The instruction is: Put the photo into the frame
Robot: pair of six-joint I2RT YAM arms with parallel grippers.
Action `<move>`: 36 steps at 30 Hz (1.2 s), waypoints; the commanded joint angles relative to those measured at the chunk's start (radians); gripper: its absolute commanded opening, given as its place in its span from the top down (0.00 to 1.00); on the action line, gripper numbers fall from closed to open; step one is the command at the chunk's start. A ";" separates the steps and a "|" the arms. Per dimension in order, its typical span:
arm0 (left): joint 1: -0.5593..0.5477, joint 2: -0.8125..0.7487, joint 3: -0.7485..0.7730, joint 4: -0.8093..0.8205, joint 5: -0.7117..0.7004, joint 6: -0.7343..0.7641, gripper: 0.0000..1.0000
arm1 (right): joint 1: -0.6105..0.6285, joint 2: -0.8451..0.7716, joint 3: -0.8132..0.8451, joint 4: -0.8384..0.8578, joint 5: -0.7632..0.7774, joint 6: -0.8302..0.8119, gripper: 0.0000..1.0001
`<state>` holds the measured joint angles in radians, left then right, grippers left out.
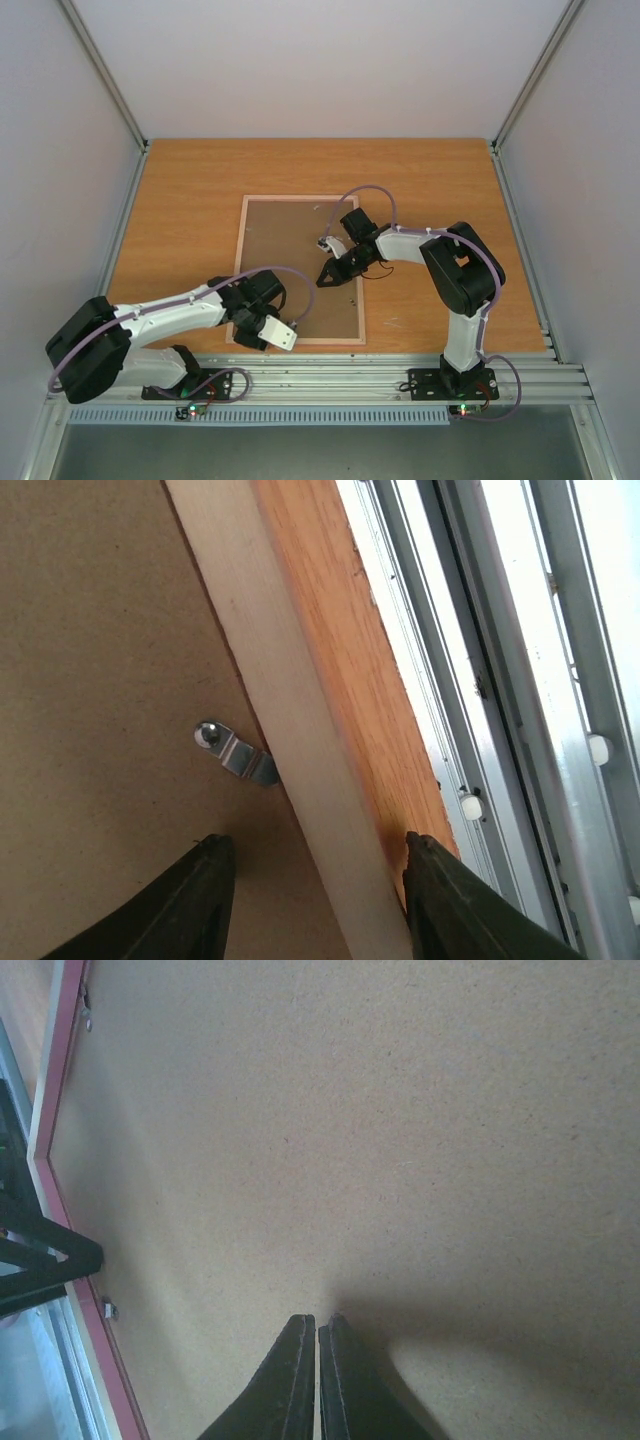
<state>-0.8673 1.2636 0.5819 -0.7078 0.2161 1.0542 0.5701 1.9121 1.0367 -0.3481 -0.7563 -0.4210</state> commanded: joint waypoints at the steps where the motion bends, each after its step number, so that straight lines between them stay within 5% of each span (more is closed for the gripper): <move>1: -0.021 0.042 -0.045 0.059 0.004 0.048 0.54 | 0.001 0.046 -0.007 0.006 0.073 0.001 0.93; 18: -0.091 0.070 -0.042 0.070 0.039 0.067 0.54 | 0.001 0.056 -0.004 0.014 0.080 0.005 0.94; 29: -0.091 0.029 -0.053 0.039 0.103 0.141 0.71 | 0.002 0.052 -0.011 0.016 0.083 0.003 0.94; 36: -0.060 -0.052 0.004 0.010 0.087 0.032 0.59 | 0.002 0.025 -0.031 -0.003 0.072 -0.012 0.94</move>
<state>-0.9432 1.2564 0.5720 -0.6563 0.2485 1.1370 0.5686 1.9182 1.0374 -0.3397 -0.7654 -0.4198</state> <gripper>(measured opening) 0.371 0.061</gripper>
